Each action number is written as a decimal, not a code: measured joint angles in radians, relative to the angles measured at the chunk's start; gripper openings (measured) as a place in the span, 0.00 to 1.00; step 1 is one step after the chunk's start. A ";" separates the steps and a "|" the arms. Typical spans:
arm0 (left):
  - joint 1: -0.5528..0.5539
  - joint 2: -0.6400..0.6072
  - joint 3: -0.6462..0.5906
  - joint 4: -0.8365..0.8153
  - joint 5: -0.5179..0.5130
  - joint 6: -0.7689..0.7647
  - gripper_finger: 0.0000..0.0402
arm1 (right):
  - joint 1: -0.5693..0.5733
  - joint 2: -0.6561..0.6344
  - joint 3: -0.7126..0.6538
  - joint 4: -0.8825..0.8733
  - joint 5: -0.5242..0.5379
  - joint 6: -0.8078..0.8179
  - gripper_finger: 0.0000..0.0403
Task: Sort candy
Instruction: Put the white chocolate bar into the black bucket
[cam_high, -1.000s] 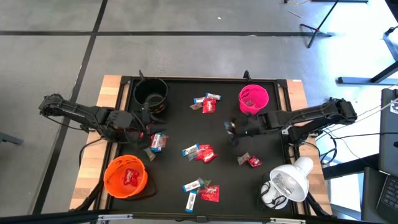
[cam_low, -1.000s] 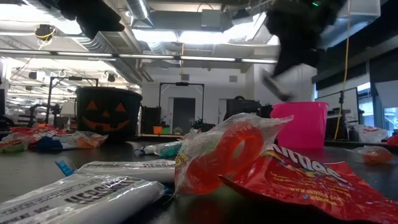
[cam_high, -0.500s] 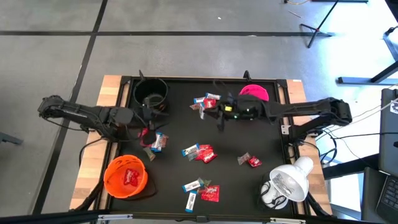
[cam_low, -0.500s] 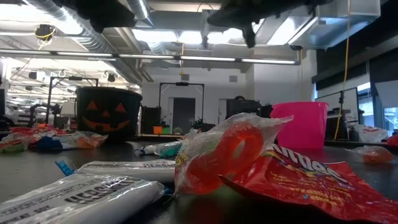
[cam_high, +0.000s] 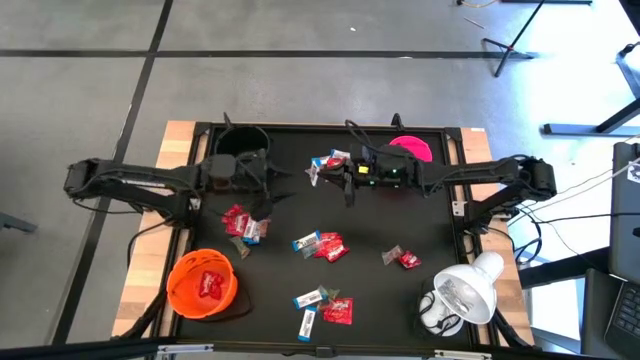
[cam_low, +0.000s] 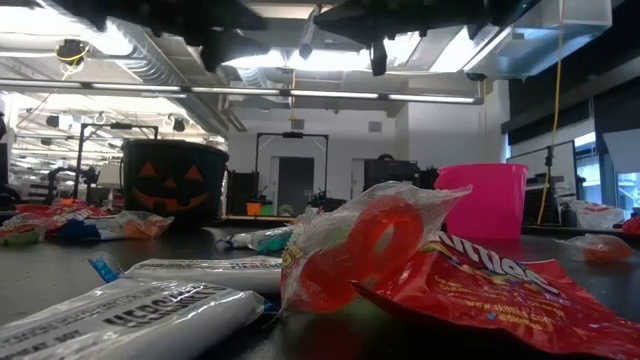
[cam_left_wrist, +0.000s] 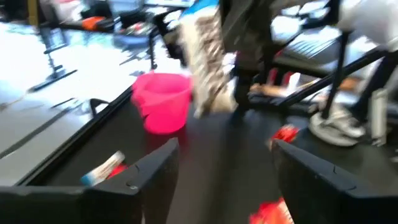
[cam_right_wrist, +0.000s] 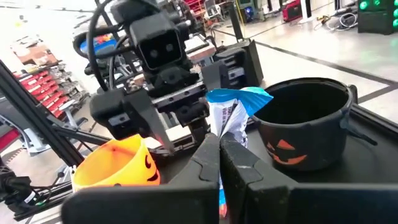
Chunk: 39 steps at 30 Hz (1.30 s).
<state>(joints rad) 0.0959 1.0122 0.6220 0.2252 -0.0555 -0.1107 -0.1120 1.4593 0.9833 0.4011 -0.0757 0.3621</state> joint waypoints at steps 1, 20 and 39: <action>0.010 0.020 0.000 0.037 0.033 -0.010 0.62 | 0.000 0.000 0.000 0.000 -0.007 -0.001 0.00; 0.097 0.208 0.000 0.361 0.229 -0.089 0.63 | 0.000 0.000 0.000 0.071 -0.017 -0.022 0.00; 0.095 0.207 0.000 0.369 0.085 -0.090 0.62 | 0.001 0.063 0.001 0.154 -0.035 -0.018 0.00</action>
<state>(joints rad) 0.1913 1.2194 0.6220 0.5938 0.0298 -0.2005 -0.1108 1.5227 0.9838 0.5550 -0.1105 0.3445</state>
